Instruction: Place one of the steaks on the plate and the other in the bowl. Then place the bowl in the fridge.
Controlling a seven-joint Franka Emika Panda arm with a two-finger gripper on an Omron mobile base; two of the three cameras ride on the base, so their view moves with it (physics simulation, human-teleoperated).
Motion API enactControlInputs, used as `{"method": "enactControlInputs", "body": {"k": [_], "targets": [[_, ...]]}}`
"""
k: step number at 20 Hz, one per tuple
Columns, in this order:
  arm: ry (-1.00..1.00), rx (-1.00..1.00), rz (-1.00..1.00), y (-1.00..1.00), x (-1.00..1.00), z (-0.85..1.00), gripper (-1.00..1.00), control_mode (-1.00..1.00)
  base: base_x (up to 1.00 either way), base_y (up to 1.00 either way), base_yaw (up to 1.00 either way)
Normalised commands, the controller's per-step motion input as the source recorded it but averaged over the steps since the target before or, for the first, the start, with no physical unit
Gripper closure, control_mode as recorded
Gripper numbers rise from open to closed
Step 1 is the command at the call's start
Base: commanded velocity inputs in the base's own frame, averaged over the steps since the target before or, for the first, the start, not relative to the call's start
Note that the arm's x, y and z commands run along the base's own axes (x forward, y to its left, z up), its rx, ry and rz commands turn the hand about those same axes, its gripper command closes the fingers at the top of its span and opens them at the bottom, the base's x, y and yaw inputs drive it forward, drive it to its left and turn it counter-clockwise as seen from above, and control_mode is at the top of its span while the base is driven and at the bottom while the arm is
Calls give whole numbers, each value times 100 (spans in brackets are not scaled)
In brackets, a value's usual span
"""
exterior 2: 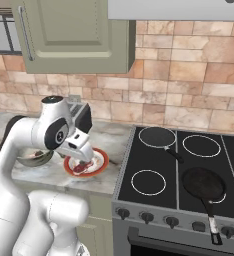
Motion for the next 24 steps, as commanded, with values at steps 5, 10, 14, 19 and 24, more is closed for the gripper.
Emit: {"method": "enactControlInputs", "body": {"k": [5,10,14,19,24], "targets": [[0,0,1,1,-9,-1,-100,100,-14,31,19],[0,0,0,0,0,0,-100,100,-37,93,58],[0,0,0,0,0,0,-100,100,-39,100,76],[0,0,0,0,0,0,-100,100,-6,62,72],[0,0,0,0,0,0,-100,100,12,31,72]]}}
